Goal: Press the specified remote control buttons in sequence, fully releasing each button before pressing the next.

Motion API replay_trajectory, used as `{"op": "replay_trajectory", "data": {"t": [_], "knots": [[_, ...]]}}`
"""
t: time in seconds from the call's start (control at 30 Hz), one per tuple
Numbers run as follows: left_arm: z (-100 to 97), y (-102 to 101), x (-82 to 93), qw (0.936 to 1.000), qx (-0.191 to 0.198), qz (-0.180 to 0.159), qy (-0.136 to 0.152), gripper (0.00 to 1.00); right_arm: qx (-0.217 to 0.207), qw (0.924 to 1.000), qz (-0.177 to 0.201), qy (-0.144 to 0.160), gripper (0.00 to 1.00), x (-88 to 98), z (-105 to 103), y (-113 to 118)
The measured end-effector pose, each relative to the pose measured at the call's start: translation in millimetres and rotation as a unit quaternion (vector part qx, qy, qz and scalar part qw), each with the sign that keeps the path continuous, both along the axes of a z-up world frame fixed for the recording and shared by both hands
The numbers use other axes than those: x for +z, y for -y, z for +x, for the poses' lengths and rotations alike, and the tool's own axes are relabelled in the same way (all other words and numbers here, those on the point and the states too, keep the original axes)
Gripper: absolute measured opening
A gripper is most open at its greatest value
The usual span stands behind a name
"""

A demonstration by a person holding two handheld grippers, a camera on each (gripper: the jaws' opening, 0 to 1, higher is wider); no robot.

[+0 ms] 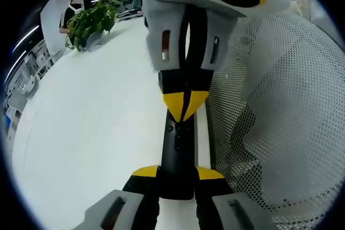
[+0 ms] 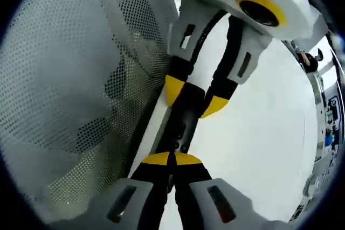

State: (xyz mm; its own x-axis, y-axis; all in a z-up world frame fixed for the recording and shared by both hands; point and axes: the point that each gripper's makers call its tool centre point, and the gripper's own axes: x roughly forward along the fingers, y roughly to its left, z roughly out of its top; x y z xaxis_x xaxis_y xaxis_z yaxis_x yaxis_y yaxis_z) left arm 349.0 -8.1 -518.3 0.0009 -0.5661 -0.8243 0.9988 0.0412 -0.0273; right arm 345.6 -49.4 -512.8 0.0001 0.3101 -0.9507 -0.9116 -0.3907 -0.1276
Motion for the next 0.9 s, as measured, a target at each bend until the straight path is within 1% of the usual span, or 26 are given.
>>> {"op": "replay_trajectory", "data": {"t": [0.03,0.1,0.17,0.23,0.27,0.33,0.37,0.43,0.47,0.53,0.57,0.6,0.63,0.7,0.83,0.9], "knots": [[-0.1,0.1,0.1,1.0000,0.000,0.000,0.000,0.24,0.018,0.9998,-0.005,0.005,0.00,0.0,-0.3,-0.2],[-0.2,0.1,0.3,1.0000,0.000,0.000,0.001,0.24,0.036,0.9992,-0.010,0.013,0.00,0.4,-1.1,0.0],[-0.1,0.0,0.2,1.0000,-0.001,0.001,0.001,0.24,0.042,0.9989,-0.014,0.018,0.00,-0.1,-1.8,-0.2],[-0.1,0.0,0.3,1.0000,-0.001,0.001,0.001,0.24,0.038,0.9990,-0.014,0.017,0.00,0.0,-0.9,0.0],[-0.1,-0.1,0.3,1.0000,-0.001,0.001,0.001,0.24,0.027,0.9995,-0.012,0.013,0.00,0.2,-0.6,-0.1],[0.1,-0.2,0.3,1.0000,-0.001,0.001,0.001,0.24,-0.037,0.9991,0.011,-0.014,0.00,0.6,0.9,0.3],[0.1,-0.2,0.3,1.0000,-0.001,0.001,0.001,0.24,-0.058,0.9978,0.022,-0.022,0.00,0.9,1.5,0.5],[0.2,-0.2,0.3,1.0000,-0.002,0.001,0.001,0.24,-0.085,0.9946,0.051,-0.030,0.00,1.9,3.0,0.9],[0.2,-0.3,0.2,1.0000,-0.001,0.000,0.001,0.24,-0.105,0.9916,0.068,-0.035,0.00,2.8,3.0,1.3],[0.1,-0.3,0.2,1.0000,-0.001,0.000,0.001,0.24,-0.127,0.9870,0.085,-0.048,0.00,3.3,3.4,2.0],[0.1,-0.3,0.2,1.0000,-0.001,0.000,0.001,0.24,-0.155,0.9814,0.094,-0.062,0.00,2.6,4.0,2.5],[0.1,-0.3,0.2,1.0000,0.000,0.000,0.001,0.24,-0.171,0.9774,0.101,-0.072,0.00,2.6,4.6,2.4],[0.1,-0.3,0.3,1.0000,0.000,-0.001,0.001,0.24,-0.193,0.9713,0.109,-0.086,0.00,2.8,5.2,2.6],[0.2,-0.4,0.3,1.0000,0.001,-0.002,0.000,0.24,-0.213,0.9651,0.118,-0.097,0.00,2.9,6.3,3.9],[0.0,-0.5,0.1,1.0000,0.001,-0.006,0.000,0.24,-0.203,0.9683,0.119,-0.083,0.00,3.7,4.2,5.8],[0.0,-0.7,0.0,1.0000,0.002,-0.007,-0.001,0.24,-0.199,0.9711,0.108,-0.076,0.00,1.8,5.6,11.2]]}}
